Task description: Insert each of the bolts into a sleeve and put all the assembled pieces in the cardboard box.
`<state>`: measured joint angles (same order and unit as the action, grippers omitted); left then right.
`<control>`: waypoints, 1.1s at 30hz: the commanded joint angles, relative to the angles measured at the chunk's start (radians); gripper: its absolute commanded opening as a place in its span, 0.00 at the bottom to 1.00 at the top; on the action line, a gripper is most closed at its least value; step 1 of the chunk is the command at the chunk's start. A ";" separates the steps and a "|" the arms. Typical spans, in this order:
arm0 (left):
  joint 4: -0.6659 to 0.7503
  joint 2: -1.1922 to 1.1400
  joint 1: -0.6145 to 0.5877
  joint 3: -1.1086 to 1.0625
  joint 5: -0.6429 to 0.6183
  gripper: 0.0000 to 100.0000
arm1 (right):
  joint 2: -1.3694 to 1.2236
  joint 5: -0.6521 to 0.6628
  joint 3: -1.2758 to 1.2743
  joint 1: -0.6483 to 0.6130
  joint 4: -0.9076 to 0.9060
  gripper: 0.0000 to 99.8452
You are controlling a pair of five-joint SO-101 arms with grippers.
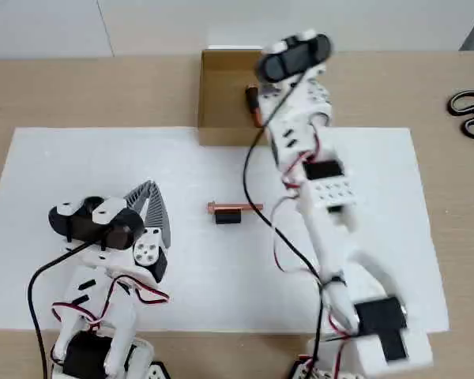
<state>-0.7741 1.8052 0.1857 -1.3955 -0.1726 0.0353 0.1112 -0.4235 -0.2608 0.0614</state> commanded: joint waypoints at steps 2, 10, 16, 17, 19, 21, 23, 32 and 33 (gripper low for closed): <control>0.023 0.011 -0.008 0.004 0.005 0.01 | -0.151 -0.009 0.173 -0.015 0.151 0.00; 0.023 0.011 -0.008 0.002 0.005 0.01 | -0.506 -0.008 0.425 -0.013 0.328 0.00; 0.023 0.011 -0.008 0.002 0.005 0.01 | -0.740 -0.009 0.660 -0.030 0.325 0.00; 0.021 0.011 -0.008 0.002 0.005 0.01 | -0.773 -0.009 0.689 -0.033 0.325 0.00; 0.021 0.011 -0.008 0.001 0.003 0.01 | -0.826 -0.009 0.741 -0.047 0.325 0.00; 0.021 0.011 -0.008 -0.012 0.003 0.01 | -0.871 -0.009 0.778 -0.061 0.323 0.00; 0.021 0.011 -0.008 -0.035 0.003 0.01 | -0.906 -0.009 0.810 -0.081 0.323 0.00; 0.026 0.011 -0.006 -0.061 0.005 0.01 | -0.995 -0.011 0.895 -0.101 0.099 0.00; 0.026 0.011 -0.006 -0.061 0.005 0.01 | -1.004 -0.011 0.896 -0.101 0.077 0.00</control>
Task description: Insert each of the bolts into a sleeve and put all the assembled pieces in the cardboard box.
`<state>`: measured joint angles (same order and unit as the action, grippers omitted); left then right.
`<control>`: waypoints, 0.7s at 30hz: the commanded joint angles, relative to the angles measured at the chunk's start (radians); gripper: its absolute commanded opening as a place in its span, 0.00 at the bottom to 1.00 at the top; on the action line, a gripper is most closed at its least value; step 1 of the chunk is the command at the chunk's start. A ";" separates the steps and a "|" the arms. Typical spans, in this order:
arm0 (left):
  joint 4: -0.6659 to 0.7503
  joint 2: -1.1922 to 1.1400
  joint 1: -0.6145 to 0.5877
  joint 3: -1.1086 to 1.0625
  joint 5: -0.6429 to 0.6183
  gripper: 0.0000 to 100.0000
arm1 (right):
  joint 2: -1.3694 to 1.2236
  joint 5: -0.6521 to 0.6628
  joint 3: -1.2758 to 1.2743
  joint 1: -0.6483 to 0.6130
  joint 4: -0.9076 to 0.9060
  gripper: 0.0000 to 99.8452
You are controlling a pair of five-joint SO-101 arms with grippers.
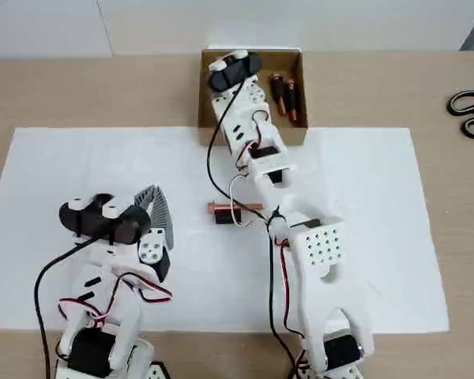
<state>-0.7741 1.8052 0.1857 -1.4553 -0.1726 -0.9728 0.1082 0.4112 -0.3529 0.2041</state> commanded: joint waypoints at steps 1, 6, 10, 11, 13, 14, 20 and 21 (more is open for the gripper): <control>0.026 0.011 -0.006 -0.001 0.005 0.01 | -0.004 -0.008 0.061 -0.008 -0.070 0.00; 0.026 0.011 -0.006 -0.001 0.005 0.01 | -0.012 -0.006 0.061 -0.004 -0.077 0.00; 0.026 0.011 -0.006 0.001 0.005 0.01 | -0.008 -0.006 0.061 -0.007 -0.077 0.00; 0.026 0.011 -0.006 0.001 0.005 0.01 | -0.008 -0.006 0.061 -0.007 -0.077 0.00; 0.026 0.011 -0.006 0.002 0.005 0.01 | -0.008 -0.006 0.061 -0.007 -0.079 0.00; 0.026 0.011 -0.006 0.002 0.005 0.01 | -0.008 -0.006 0.061 -0.007 -0.079 0.00; 0.026 0.011 -0.006 0.004 0.005 0.01 | -0.008 -0.006 0.061 -0.008 -0.142 0.01; 0.026 0.011 -0.006 0.004 0.005 0.01 | -0.007 -0.006 0.061 -0.008 -0.166 0.02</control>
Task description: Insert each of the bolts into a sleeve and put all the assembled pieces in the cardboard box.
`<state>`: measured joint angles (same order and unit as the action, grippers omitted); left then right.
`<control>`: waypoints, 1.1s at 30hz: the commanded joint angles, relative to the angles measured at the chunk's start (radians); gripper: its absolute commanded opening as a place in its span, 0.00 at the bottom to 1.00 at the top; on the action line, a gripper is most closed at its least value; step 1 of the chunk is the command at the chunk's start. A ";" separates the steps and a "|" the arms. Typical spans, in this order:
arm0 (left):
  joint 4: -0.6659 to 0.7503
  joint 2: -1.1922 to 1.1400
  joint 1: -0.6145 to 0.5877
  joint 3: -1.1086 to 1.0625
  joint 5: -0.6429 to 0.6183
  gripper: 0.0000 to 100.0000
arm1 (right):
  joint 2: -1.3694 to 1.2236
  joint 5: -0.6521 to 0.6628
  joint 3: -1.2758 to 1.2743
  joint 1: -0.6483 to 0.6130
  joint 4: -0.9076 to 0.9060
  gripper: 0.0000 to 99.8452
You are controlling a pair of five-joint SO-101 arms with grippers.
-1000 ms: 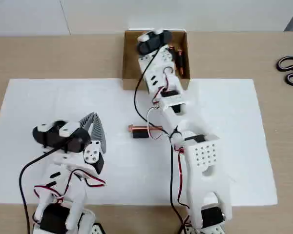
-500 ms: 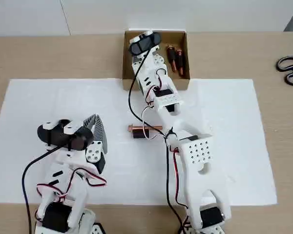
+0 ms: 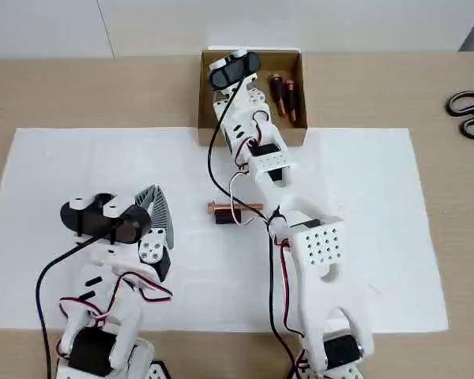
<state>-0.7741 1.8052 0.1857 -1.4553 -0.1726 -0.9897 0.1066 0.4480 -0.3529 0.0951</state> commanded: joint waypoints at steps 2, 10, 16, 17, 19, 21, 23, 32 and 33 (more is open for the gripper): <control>0.026 0.012 -0.006 0.004 0.005 0.01 | 0.010 -0.005 0.025 -0.008 -0.094 0.07; 0.026 0.012 -0.006 0.004 0.005 0.01 | 0.010 -0.005 0.025 -0.007 -0.226 0.22; 0.026 0.012 -0.006 0.004 0.005 0.01 | 0.093 -0.005 0.025 0.005 -0.320 0.22; 0.026 0.012 -0.006 0.004 0.005 0.01 | 0.131 -0.005 0.025 0.005 -0.351 0.22; 0.026 0.012 -0.006 0.004 0.005 0.01 | 0.226 -0.005 0.025 0.005 -0.417 0.22; 0.026 0.012 -0.006 0.004 0.005 0.01 | 0.315 -0.005 0.025 0.007 -0.487 0.22; 0.026 0.012 -0.006 0.004 0.005 0.01 | 0.387 -0.005 0.025 0.008 -0.561 0.22; 0.026 0.012 -0.006 0.015 0.005 0.01 | 0.671 -0.005 0.025 0.004 -0.900 0.22; 0.026 0.012 -0.006 0.021 0.003 0.01 | 0.705 -0.005 0.025 0.002 -0.955 0.22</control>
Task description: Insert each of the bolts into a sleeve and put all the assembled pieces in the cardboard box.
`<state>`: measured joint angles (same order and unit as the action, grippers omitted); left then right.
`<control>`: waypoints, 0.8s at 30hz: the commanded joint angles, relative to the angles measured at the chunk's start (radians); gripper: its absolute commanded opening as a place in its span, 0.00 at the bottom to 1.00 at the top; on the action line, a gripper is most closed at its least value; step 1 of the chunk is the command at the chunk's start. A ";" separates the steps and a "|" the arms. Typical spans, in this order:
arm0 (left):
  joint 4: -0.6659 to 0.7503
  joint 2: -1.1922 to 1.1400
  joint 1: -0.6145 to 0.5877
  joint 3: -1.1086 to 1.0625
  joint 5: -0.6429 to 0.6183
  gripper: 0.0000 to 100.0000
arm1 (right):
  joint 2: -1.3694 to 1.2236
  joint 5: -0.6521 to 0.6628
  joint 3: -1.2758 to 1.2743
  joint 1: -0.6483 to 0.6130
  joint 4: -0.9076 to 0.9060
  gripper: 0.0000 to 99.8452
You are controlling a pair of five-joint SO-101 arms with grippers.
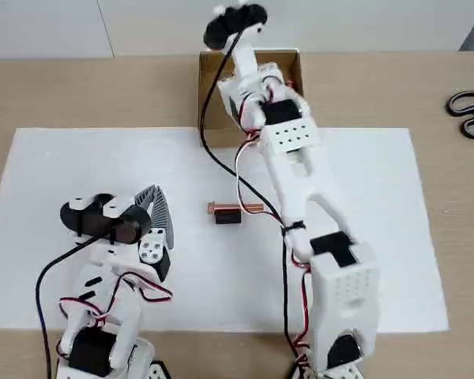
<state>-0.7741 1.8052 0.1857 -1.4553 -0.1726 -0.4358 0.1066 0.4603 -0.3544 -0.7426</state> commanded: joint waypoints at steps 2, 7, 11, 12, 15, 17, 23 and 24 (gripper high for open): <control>0.026 0.012 -0.006 0.033 0.003 0.01 | 0.216 -0.005 0.012 0.004 -0.254 0.22; 0.021 0.012 -0.006 0.036 0.003 0.01 | 0.312 0.000 0.009 0.004 -0.605 0.22; 0.021 0.012 -0.006 0.036 0.005 0.01 | 0.314 0.003 0.009 0.004 -0.814 0.22; 0.021 0.012 -0.006 0.036 0.005 0.01 | 0.312 0.015 0.006 0.002 -0.854 0.22; 0.021 0.012 -0.006 0.036 0.005 0.01 | 0.300 0.077 -0.021 -0.035 -0.918 0.22; 0.021 0.012 -0.006 0.033 0.005 0.01 | 0.297 0.107 -0.054 -0.077 -0.937 0.22; 0.021 0.011 -0.002 0.033 0.005 0.01 | 0.288 0.201 -0.089 -0.202 -0.940 0.22; 0.021 0.011 -0.003 0.033 0.005 0.01 | 0.288 0.219 -0.089 -0.220 -0.940 0.22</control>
<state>-0.7741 1.8052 0.1857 -1.4553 -0.1726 -0.1765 0.2800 0.3682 -0.5263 -1.6709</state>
